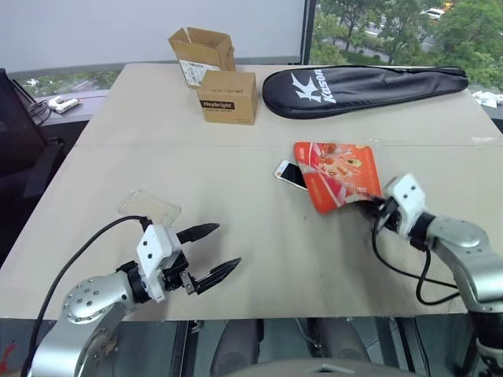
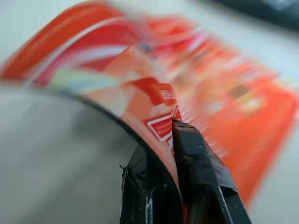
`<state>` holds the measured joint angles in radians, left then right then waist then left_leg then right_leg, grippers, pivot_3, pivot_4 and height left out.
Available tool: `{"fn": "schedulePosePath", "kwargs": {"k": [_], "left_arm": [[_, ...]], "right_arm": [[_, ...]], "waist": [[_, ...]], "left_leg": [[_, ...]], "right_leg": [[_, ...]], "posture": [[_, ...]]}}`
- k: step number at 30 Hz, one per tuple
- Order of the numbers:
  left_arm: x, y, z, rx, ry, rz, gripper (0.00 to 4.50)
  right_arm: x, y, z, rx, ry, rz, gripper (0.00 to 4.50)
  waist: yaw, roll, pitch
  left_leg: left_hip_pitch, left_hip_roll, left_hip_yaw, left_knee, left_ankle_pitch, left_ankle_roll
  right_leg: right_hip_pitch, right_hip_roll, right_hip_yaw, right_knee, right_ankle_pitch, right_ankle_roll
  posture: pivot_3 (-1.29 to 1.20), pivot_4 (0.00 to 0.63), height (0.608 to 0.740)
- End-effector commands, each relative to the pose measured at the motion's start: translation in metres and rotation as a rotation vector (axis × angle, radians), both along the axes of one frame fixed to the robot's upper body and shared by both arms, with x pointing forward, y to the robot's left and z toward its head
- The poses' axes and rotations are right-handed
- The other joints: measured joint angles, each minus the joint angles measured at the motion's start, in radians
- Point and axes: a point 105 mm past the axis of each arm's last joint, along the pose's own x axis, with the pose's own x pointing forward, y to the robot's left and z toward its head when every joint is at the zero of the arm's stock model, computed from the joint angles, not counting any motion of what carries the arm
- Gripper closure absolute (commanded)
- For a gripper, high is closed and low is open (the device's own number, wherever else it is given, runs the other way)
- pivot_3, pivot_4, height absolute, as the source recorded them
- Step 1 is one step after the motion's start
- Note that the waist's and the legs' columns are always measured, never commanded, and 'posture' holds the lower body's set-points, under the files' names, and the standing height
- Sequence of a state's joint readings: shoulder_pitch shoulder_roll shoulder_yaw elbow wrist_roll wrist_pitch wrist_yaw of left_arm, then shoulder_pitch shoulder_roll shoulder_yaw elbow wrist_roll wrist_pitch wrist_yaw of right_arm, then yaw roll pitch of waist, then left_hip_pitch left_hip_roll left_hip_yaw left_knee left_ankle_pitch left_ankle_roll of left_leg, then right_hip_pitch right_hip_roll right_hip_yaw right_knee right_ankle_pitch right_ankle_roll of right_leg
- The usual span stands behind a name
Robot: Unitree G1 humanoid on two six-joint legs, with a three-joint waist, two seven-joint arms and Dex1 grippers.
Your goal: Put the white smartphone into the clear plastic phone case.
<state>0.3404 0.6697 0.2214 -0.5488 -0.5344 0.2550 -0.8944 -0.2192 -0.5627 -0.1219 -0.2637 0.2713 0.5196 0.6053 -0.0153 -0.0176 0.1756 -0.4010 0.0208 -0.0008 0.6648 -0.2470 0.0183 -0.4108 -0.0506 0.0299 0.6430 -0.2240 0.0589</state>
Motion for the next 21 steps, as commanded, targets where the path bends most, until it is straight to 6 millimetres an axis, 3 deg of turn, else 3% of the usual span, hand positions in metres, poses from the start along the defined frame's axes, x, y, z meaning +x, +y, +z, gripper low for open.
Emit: {"fn": "schedulePosePath", "kwargs": {"k": [1,2,5,7,9,12,13,15,21], "left_arm": [[-0.003,-0.007,0.007,-0.003,-0.039,-0.031,0.00],[-0.002,-0.007,0.007,-0.002,-0.040,-0.031,0.00],[-0.001,-0.007,0.006,-0.001,-0.045,-0.028,0.00],[0.000,-0.007,0.006,0.000,-0.046,-0.025,0.00],[0.000,-0.008,0.005,0.000,-0.047,-0.022,0.00],[0.000,-0.007,0.005,0.001,-0.048,-0.019,0.00],[0.000,-0.007,0.004,0.002,-0.048,-0.018,0.00],[0.000,-0.007,0.004,0.003,-0.047,-0.016,0.00],[0.000,-0.007,0.004,0.006,-0.048,-0.017,0.00]], "right_arm": [[0.015,-0.034,0.025,0.048,-0.102,-0.168,4.45],[0.021,-0.048,0.032,0.067,-0.125,-0.238,4.45],[0.040,-0.134,0.066,0.217,-0.238,-0.670,4.45],[0.038,-0.173,0.066,0.286,-0.225,-0.867,4.45],[0.034,-0.194,0.052,0.285,-0.141,-0.978,4.45],[0.032,-0.193,0.036,0.221,-0.063,-0.934,4.45],[0.031,-0.189,0.035,0.170,-0.069,-0.903,3.79],[0.029,-0.185,0.035,0.085,-0.086,-0.880,3.08],[0.026,-0.190,0.049,0.021,-0.184,-0.906,0.25]], "waist": [[0.003,-0.001,0.000],[0.004,-0.001,0.000],[0.002,0.000,0.000],[0.010,0.001,0.001],[0.010,0.000,0.000],[0.004,0.000,0.000],[0.001,0.000,0.000],[-0.007,0.001,0.000],[-0.024,0.002,0.000]], "left_leg": [[0.000,0.000,0.000,0.000,0.000,0.000],[0.000,0.000,-0.001,0.000,0.000,0.000],[-0.001,-0.001,0.000,0.000,0.000,0.000],[-0.002,-0.003,0.000,0.000,0.000,0.000],[-0.002,-0.003,-0.001,-0.001,0.000,0.000],[-0.003,-0.003,0.000,-0.003,-0.001,0.001],[-0.002,-0.003,0.000,-0.005,-0.001,0.001],[0.000,-0.003,0.001,-0.007,-0.001,0.002],[0.004,-0.002,0.007,-0.009,-0.001,0.002]], "right_leg": [[0.000,0.000,0.000,0.000,0.000,0.000],[0.000,0.000,0.000,0.000,0.000,0.000],[0.000,0.000,0.000,0.000,0.000,0.000],[-0.002,-0.002,0.001,0.000,0.000,-0.001],[-0.001,-0.001,0.000,0.000,0.000,-0.001],[-0.002,-0.001,0.000,-0.001,0.000,-0.001],[-0.002,-0.001,0.001,-0.001,0.000,0.000],[-0.002,0.000,0.002,-0.001,0.002,0.002],[-0.002,0.001,0.009,-0.001,0.001,0.000]], "posture": [[0.00,0.150,0.740],[0.00,0.150,0.740],[0.00,0.150,0.740],[0.00,0.150,0.740],[0.00,0.150,0.740],[0.00,0.150,0.740],[0.00,0.150,0.740],[0.00,0.150,0.740],[0.00,0.150,0.740]]}}
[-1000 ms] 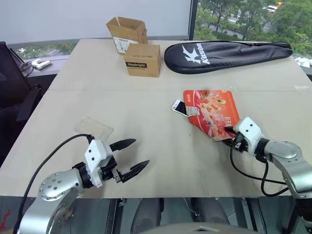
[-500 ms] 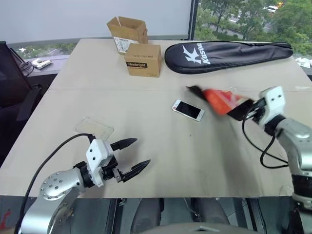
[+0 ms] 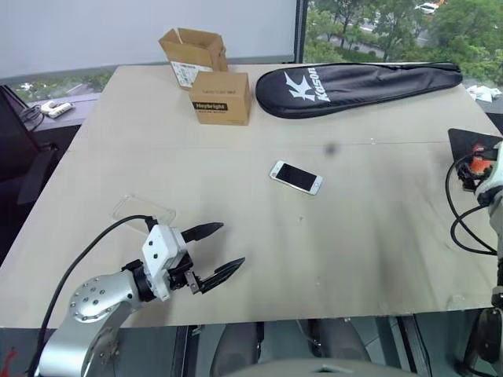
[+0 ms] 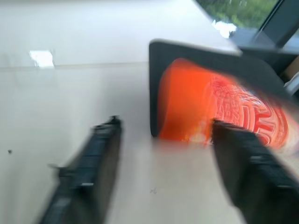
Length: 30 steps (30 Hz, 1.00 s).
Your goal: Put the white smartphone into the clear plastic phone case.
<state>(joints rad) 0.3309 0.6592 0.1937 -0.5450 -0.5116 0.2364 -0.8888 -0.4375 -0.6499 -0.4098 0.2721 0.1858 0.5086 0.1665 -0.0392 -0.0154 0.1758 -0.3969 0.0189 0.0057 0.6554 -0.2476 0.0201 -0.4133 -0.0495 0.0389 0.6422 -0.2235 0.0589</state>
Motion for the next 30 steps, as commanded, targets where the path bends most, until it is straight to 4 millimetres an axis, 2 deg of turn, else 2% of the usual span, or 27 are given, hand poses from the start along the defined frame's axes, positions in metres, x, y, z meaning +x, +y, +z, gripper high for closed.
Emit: {"fn": "schedulePosePath", "kwargs": {"k": [1,4,6,8,12,17,19,22,26,30], "left_arm": [[-0.001,-0.001,0.006,0.004,-0.036,-0.006,0.00],[0.000,-0.001,0.006,0.006,-0.038,-0.008,0.00],[0.001,-0.001,0.007,0.006,-0.039,-0.009,0.00],[0.001,-0.002,0.007,0.005,-0.039,-0.011,0.00],[0.003,-0.001,0.007,0.007,-0.039,0.000,0.00],[0.009,0.006,0.006,0.025,-0.034,0.073,0.00],[0.017,0.020,-0.001,0.095,-0.024,0.168,0.00],[0.028,0.043,-0.003,0.175,-0.035,0.273,0.00],[0.040,0.083,0.005,0.250,-0.069,0.392,0.00],[0.043,0.119,0.010,0.336,-0.074,0.438,0.00]], "right_arm": [[-0.004,-0.009,0.044,-0.126,-0.148,-0.037,0.12],[-0.003,-0.004,0.065,-0.154,-0.259,-0.015,0.12],[0.001,0.016,0.080,-0.170,-0.334,0.088,0.12],[0.006,0.044,0.086,-0.129,-0.384,0.232,0.12],[0.003,0.109,0.072,-0.050,-0.337,0.584,0.12],[-0.029,0.172,0.048,-0.005,-0.246,0.993,0.12],[-0.049,0.188,0.038,0.036,-0.193,1.156,0.12],[-0.069,0.200,0.026,0.067,-0.108,1.297,0.12],[-0.084,0.211,0.023,0.063,-0.080,1.411,0.12],[-0.094,0.221,0.026,0.081,-0.076,1.485,0.12]], "waist": [[0.000,0.000,0.000],[-0.001,0.000,0.000],[-0.001,0.000,0.000],[-0.002,0.000,0.000],[-0.002,-0.001,0.000],[0.014,-0.001,0.000],[0.016,-0.001,0.000],[0.023,-0.001,0.000],[0.023,-0.002,0.000],[0.023,-0.003,0.000]], "left_leg": [[0.000,0.000,0.000,0.000,0.000,0.000],[0.000,0.000,0.002,0.000,0.000,0.000],[0.000,0.000,0.002,0.000,0.000,0.000],[0.000,0.000,0.002,0.000,0.000,0.000],[0.001,0.002,0.002,0.000,0.000,0.000],[0.000,0.003,0.001,0.000,0.000,0.000],[0.000,0.003,0.001,0.000,0.000,0.000],[0.000,0.003,0.001,0.000,0.000,0.000],[0.001,0.003,0.001,0.000,0.000,0.000],[0.001,0.003,0.002,0.000,0.000,0.000]], "right_leg": [[0.000,0.000,0.000,0.000,0.000,0.000],[0.000,0.000,0.002,0.000,0.000,0.000],[0.000,0.000,0.003,0.000,0.001,0.002],[0.000,0.000,0.003,0.000,0.002,0.004],[0.000,0.001,0.003,0.000,0.002,0.004],[0.000,0.001,0.001,0.000,0.002,0.004],[0.000,0.000,0.001,-0.001,0.002,0.004],[0.000,0.000,0.001,-0.001,0.001,0.003],[0.000,0.001,0.001,-0.001,0.000,0.000],[-0.001,0.002,0.000,0.000,0.000,0.000]], "posture": [[0.00,0.150,0.740],[0.00,0.150,0.740],[0.00,0.150,0.740],[0.00,0.150,0.740],[0.00,0.150,0.740],[0.00,0.150,0.740],[0.00,0.150,0.740],[0.00,0.150,0.740],[0.00,0.150,0.740],[0.00,0.150,0.740]]}}
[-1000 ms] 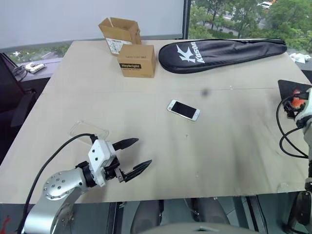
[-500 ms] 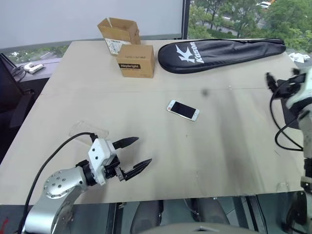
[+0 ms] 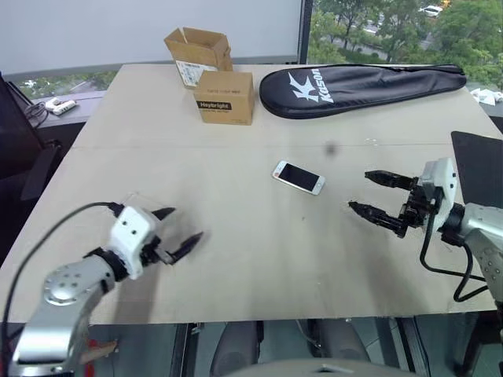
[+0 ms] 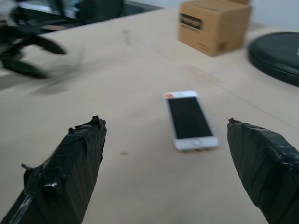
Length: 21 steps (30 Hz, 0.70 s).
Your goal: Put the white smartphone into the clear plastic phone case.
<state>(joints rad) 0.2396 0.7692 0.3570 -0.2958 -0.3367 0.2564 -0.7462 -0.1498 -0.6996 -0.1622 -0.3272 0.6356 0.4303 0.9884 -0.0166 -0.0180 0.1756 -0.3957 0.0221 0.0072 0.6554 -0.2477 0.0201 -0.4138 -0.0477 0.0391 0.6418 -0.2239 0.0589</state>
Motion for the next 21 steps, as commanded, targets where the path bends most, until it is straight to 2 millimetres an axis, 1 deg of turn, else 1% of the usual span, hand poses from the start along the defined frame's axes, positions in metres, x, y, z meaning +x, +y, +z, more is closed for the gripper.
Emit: {"fn": "schedulePosePath", "kwargs": {"k": [1,4,8,11,12,13,16,19,21], "left_arm": [[-0.001,0.028,0.010,0.084,-0.012,0.014,0.00],[-0.006,0.038,0.006,0.131,0.031,-0.023,0.00],[-0.007,0.058,-0.007,0.198,0.124,-0.065,0.00],[-0.003,0.066,-0.012,0.208,0.167,-0.087,0.00],[-0.002,0.068,-0.016,0.238,0.182,-0.102,0.00],[-0.001,0.069,-0.020,0.262,0.192,-0.119,0.00],[0.011,0.070,-0.024,0.251,0.182,-0.124,0.00],[0.019,0.067,-0.027,0.246,0.180,-0.158,0.00],[0.022,0.064,-0.029,0.241,0.192,-0.187,0.00]], "right_arm": [[-0.012,0.012,0.012,0.004,-0.025,0.084,0.12],[-0.014,0.015,0.014,0.002,-0.023,0.103,0.12],[-0.018,0.026,0.018,0.003,-0.037,0.143,0.12],[-0.019,0.030,0.017,-0.003,-0.038,0.153,0.12],[-0.019,0.031,0.016,-0.002,-0.038,0.154,0.12],[-0.019,0.031,0.016,-0.002,-0.038,0.155,0.12],[-0.020,0.033,0.017,-0.003,-0.041,0.159,0.12],[-0.021,0.033,0.018,-0.009,-0.044,0.160,0.12],[-0.022,0.033,0.016,-0.021,-0.045,0.162,0.12]], "waist": [[0.000,0.000,0.000],[0.002,0.000,0.000],[0.003,-0.001,0.000],[0.006,-0.001,0.000],[0.006,-0.001,0.000],[0.007,-0.001,0.000],[0.010,0.001,-0.001],[0.016,0.003,-0.002],[0.020,0.006,-0.004]], "left_leg": [[0.000,0.000,0.000,0.000,0.000,0.000],[-0.001,0.000,0.001,0.000,0.000,0.000],[-0.001,0.001,0.000,0.000,0.000,0.000],[-0.001,0.001,0.000,0.000,0.000,0.000],[-0.001,0.001,0.000,0.000,0.000,0.000],[-0.001,0.001,0.000,0.000,0.000,0.000],[-0.001,0.001,0.001,0.000,0.000,0.000],[0.000,0.000,0.000,0.000,0.000,0.000],[0.000,0.000,0.000,0.000,0.000,0.000]], "right_leg": [[0.000,0.000,0.000,0.000,0.000,0.000],[0.000,-0.001,0.000,-0.001,0.000,0.000],[0.000,-0.002,0.000,-0.001,0.000,0.000],[-0.001,-0.002,-0.001,0.000,0.000,0.000],[-0.001,-0.002,-0.001,0.000,0.000,0.000],[-0.001,-0.003,-0.001,0.000,0.000,0.000],[0.000,-0.004,-0.001,0.000,0.000,0.000],[0.000,-0.003,-0.003,0.001,0.000,0.000],[0.000,-0.003,-0.003,0.001,0.000,0.000]], "posture": [[0.00,0.150,0.740],[0.00,0.150,0.740],[0.00,0.150,0.740],[0.00,0.150,0.740],[0.00,0.150,0.740],[0.00,0.150,0.740],[0.00,0.150,0.740],[0.00,0.150,0.740],[0.00,0.150,0.740]]}}
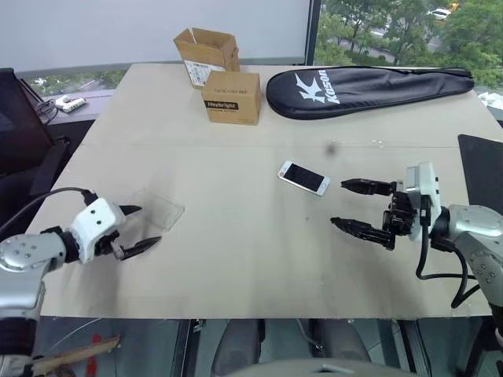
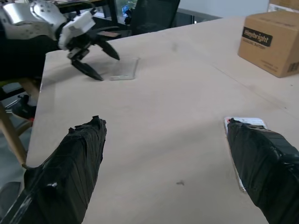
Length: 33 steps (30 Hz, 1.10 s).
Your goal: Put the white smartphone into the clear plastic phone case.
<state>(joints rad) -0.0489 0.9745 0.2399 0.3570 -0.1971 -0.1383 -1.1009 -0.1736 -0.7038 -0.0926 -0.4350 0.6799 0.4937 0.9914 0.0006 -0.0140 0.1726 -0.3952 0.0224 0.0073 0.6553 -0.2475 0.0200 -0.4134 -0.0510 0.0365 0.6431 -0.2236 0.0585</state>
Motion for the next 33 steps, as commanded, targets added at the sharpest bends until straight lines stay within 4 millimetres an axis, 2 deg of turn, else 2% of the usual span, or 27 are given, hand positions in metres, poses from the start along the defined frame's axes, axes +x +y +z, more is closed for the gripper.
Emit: {"fn": "schedulePosePath", "kwargs": {"k": [1,4,9,11,13,16,20,25,31,33], "left_arm": [[0.001,0.000,-0.017,0.015,0.067,-0.021,0.00],[0.000,-0.002,-0.018,0.015,0.097,-0.052,0.83],[-0.002,-0.002,-0.020,0.028,0.133,-0.079,3.20],[-0.003,-0.003,-0.019,0.028,0.130,-0.083,3.95],[-0.002,-0.005,-0.018,0.027,0.125,-0.089,4.44],[-0.002,-0.014,-0.015,0.017,0.108,-0.112,4.44],[0.000,-0.038,-0.007,-0.006,0.088,-0.172,4.44],[0.003,-0.095,0.011,-0.071,0.083,-0.299,4.44],[-0.006,-0.183,0.032,-0.206,0.093,-0.493,4.44],[-0.003,-0.203,0.034,-0.226,0.088,-0.514,4.44]], "right_arm": [[-0.006,0.003,0.010,-0.017,-0.059,0.022,0.12],[-0.007,0.003,0.008,-0.040,-0.072,0.029,0.00],[-0.010,0.005,0.008,-0.065,-0.096,0.055,0.00],[-0.010,0.006,0.008,-0.067,-0.104,0.058,0.00],[-0.009,0.006,0.008,-0.064,-0.109,0.057,0.00],[-0.008,0.006,0.008,-0.067,-0.112,0.055,0.00],[-0.005,0.000,0.004,-0.084,-0.109,0.035,0.00],[-0.001,-0.009,-0.001,-0.112,-0.108,0.003,0.00],[0.002,-0.020,-0.003,-0.124,-0.113,-0.045,0.00],[0.003,-0.022,-0.004,-0.126,-0.115,-0.056,0.00]], "waist": [[0.007,0.003,-0.002],[0.015,0.005,-0.003],[0.015,0.009,-0.007],[0.013,0.009,-0.008],[0.011,0.009,-0.008],[0.010,0.008,-0.008],[0.014,0.008,-0.008],[0.013,0.002,-0.006],[0.010,-0.002,-0.004],[0.007,-0.002,-0.004]], "left_leg": [[0.000,0.000,0.000,0.000,0.000,0.000],[0.000,-0.001,0.000,0.000,0.000,0.000],[0.000,-0.001,0.000,0.000,0.000,0.000],[0.001,0.000,0.001,0.000,0.000,0.000],[0.001,0.000,0.001,0.000,0.000,0.000],[0.000,0.000,0.002,0.000,0.000,0.000],[-0.001,0.000,0.002,0.000,0.000,0.000],[-0.002,-0.001,0.002,0.000,0.000,0.000],[-0.003,-0.001,0.001,0.001,0.000,0.000],[-0.002,-0.001,0.001,0.001,0.000,0.000]], "right_leg": [[0.000,0.000,0.000,0.000,0.000,0.000],[0.000,0.000,0.000,0.000,0.000,0.000],[0.000,0.000,0.000,0.000,0.000,0.000],[0.000,0.001,0.000,0.001,0.000,0.000],[0.000,0.002,0.000,0.001,0.000,0.000],[0.000,0.001,0.001,0.001,0.000,0.000],[0.000,0.001,0.001,0.000,0.000,0.000],[0.000,0.000,0.001,-0.001,0.000,0.000],[0.000,0.002,0.001,-0.001,0.002,0.004],[0.000,0.002,0.001,-0.001,0.002,0.004]], "posture": [[0.00,0.150,0.740],[0.00,0.150,0.740],[0.00,0.150,0.740],[0.00,0.150,0.740],[0.00,0.150,0.740],[0.00,0.150,0.740],[0.00,0.150,0.740],[0.00,0.150,0.740],[0.00,0.150,0.740],[0.00,0.150,0.740]]}}
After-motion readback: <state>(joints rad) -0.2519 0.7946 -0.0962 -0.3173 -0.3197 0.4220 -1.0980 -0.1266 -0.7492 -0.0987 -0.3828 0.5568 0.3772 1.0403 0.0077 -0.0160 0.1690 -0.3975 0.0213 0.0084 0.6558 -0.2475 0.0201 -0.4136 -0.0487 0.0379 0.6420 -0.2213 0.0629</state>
